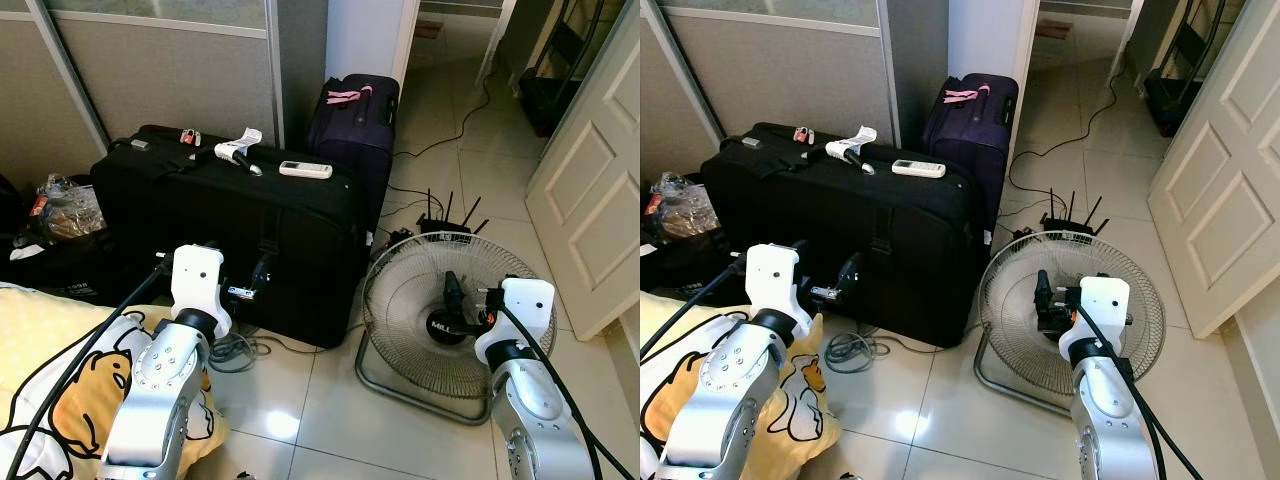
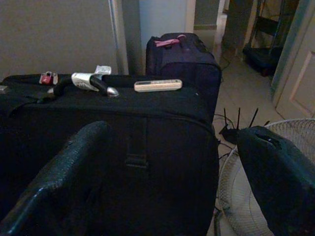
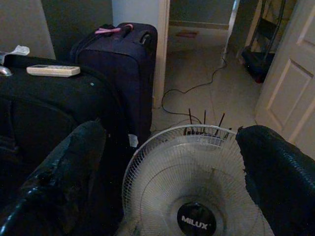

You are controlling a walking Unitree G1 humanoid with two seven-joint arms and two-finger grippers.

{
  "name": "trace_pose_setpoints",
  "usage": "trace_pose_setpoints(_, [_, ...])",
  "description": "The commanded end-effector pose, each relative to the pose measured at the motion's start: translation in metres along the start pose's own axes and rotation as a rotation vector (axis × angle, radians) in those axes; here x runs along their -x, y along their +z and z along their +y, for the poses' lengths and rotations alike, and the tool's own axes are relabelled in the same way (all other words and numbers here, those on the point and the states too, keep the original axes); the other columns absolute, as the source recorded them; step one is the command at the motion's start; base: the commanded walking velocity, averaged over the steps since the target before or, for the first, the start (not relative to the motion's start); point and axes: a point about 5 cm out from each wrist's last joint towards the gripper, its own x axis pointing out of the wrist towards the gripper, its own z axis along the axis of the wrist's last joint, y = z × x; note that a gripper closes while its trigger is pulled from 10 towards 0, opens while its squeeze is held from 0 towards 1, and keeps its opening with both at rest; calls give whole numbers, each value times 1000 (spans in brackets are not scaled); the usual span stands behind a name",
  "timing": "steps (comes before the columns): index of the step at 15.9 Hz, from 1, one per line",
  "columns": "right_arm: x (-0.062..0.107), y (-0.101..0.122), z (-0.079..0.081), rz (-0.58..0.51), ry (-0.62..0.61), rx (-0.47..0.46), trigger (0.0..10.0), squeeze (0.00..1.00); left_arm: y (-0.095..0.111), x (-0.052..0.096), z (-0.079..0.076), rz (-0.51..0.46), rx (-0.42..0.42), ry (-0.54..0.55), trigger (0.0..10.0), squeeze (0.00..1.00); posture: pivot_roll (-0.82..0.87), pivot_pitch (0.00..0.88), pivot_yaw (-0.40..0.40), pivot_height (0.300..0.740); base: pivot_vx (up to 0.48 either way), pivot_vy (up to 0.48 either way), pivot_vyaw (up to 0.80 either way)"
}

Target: Clean up the room

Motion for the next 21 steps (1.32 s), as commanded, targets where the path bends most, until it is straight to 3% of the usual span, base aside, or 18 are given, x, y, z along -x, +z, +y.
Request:
trace_pose_setpoints(1, [41, -38, -7, 169, 51, -16, 10000, 0, -52, 61, 20, 233, 73, 305, 10000, 0, -41, 0, -21, 740, 0, 0, 0])
trace_pose_setpoints(5, [41, -38, -7, 169, 51, -16, 10000, 0, -52, 61, 20, 233, 73, 305, 10000, 0, -41, 0, -21, 740, 0, 0, 0])
trace_pose_setpoints(8, [36, -49, -9, 198, 36, -24, 10000, 0, -44, 50, 20, 198, 56, 255, 10000, 0, -32, 0, -10, 740, 0, 0, 0])
trace_pose_setpoints(9, [35, -46, -8, 178, 79, -15, 10000, 898, -42, 50, 17, 191, 78, 230, 10000, 0, -31, 0, -8, 740, 0, 0, 0])
trace_pose_setpoints(10, [33, -44, -4, 158, 115, 5, 10000, 1000, -39, 51, 17, 187, 60, 232, 10000, 0, -27, 0, -6, 740, 0, 0, 800])
trace_pose_setpoints(11, [31, -41, -2, 135, 133, 16, 10000, 1000, -37, 50, 17, 178, 50, 233, 10000, 110, -23, 0, -7, 740, 0, 0, 800])
trace_pose_setpoints(12, [29, -36, -1, 100, 139, 26, 10000, 1000, -31, 48, 23, 116, 5, 299, 10000, 973, -21, 0, -6, 740, 0, 0, 800])
trace_pose_setpoints(13, [28, -33, 1, 93, 156, 14, 10000, 1000, -26, 47, 26, 60, 13, 325, 10000, 1000, -20, 0, -5, 740, 0, 0, 800])
trace_pose_setpoints(14, [27, -31, 2, 87, 172, 4, 10000, 1000, -24, 46, 28, 44, 14, 345, 10000, 1000, -19, 0, -5, 740, 0, 0, 800])
trace_pose_setpoints(15, [26, -27, 7, 64, 221, -17, 10000, 1000, -18, 43, 25, 14, -10, 255, 10000, 1000, -18, 0, -1, 740, 0, 0, 800])
trace_pose_setpoints(16, [25, -26, 8, 59, 231, -3, 10000, 1000, -17, 43, 29, 47, -54, 277, 10000, 1000, -19, 0, 2, 740, 0, 0, 800])
trace_pose_setpoints(17, [26, -27, 9, 62, 232, -2, 10000, 1000, -17, 44, 27, 37, -25, 250, 10000, 365, -23, 0, 4, 740, 0, 0, 800])
trace_pose_setpoints(18, [26, -27, 9, 65, 239, 2, 10000, 1000, -17, 44, 25, 28, -35, 233, 10000, 0, -25, 0, 6, 740, 0, 0, 800])
trace_pose_setpoints(20, [25, -27, 12, 68, 258, 15, 10000, 1000, -19, 43, 18, 38, -82, 204, 10000, 0, -30, 0, 13, 740, 0, 0, 800])
trace_pose_setpoints(21, [23, -28, 17, 75, 264, 16, 10000, 1000, -20, 42, 17, 50, -68, 194, 10000, 0, -32, 0, 25, 740, 0, 0, 800])
